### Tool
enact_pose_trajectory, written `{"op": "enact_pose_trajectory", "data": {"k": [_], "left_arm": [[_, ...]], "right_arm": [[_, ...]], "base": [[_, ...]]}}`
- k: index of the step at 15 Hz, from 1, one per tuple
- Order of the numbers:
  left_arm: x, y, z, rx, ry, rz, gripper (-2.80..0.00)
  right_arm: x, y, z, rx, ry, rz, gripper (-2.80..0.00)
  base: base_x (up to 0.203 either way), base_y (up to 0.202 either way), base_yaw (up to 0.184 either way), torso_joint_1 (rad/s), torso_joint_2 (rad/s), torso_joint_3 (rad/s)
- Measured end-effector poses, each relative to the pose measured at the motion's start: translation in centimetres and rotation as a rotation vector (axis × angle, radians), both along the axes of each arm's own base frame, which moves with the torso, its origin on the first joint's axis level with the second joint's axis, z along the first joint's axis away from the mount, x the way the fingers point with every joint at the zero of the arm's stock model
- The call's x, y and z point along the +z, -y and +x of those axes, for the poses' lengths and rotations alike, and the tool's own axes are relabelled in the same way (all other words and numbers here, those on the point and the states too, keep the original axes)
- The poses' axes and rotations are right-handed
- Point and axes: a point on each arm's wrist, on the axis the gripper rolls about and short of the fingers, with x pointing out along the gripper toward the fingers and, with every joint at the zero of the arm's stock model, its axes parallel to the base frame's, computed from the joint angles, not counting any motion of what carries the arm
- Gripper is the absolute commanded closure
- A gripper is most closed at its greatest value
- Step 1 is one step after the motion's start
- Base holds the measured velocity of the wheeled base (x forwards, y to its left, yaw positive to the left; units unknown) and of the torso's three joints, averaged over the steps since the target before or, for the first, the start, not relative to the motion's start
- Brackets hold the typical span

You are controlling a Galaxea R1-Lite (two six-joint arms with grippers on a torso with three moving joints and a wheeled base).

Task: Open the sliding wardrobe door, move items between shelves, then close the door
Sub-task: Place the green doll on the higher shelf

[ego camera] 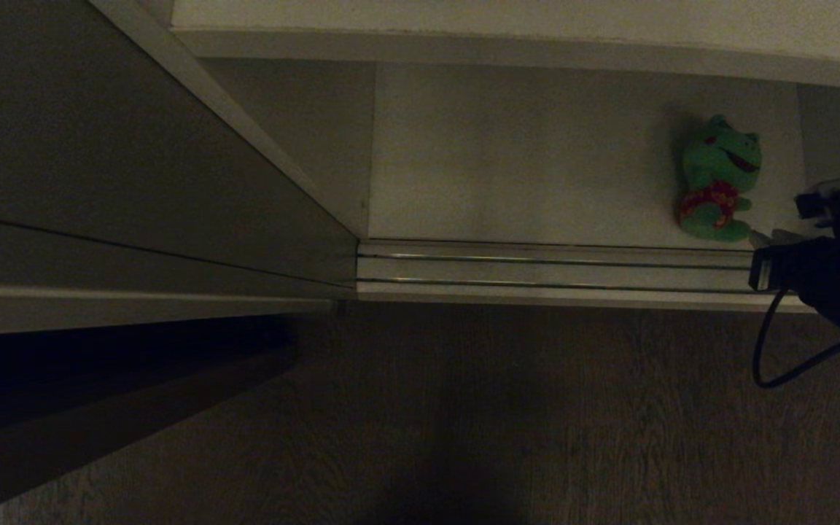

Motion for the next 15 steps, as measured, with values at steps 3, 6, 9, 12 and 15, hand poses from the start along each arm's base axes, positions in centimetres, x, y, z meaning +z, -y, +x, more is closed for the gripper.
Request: {"op": "enact_pose_trajectory", "data": {"k": [3, 6, 9, 12, 15], "left_arm": [[0.0, 0.0, 0.0, 0.0, 0.0, 0.0, 0.0], [0.0, 0.0, 0.0, 0.001, 0.0, 0.0, 0.0], [0.0, 0.0, 0.0, 0.0, 0.0, 0.0, 0.0], [0.0, 0.0, 0.0, -0.001, 0.0, 0.0, 0.0], [0.0, 0.0, 0.0, 0.0, 0.0, 0.0, 0.0]], "right_arm": [[1.0, 0.1, 1.3, 0.003, 0.047, -0.005, -2.8], [0.9, -0.4, 2.7, 0.024, 0.045, -0.001, -2.8], [1.3, -1.6, 4.6, 0.058, 0.058, -0.001, -2.8], [0.8, -2.6, 6.0, 0.086, 0.031, 0.008, -2.8], [0.5, -2.7, 5.9, 0.089, 0.017, 0.014, -2.8]], "base": [[0.0, 0.0, 0.0, 0.0, 0.0, 0.0], [0.0, 0.0, 0.0, 0.0, 0.0, 0.0], [0.0, 0.0, 0.0, 0.0, 0.0, 0.0], [0.0, 0.0, 0.0, 0.0, 0.0, 0.0], [0.0, 0.0, 0.0, 0.0, 0.0, 0.0]]}}
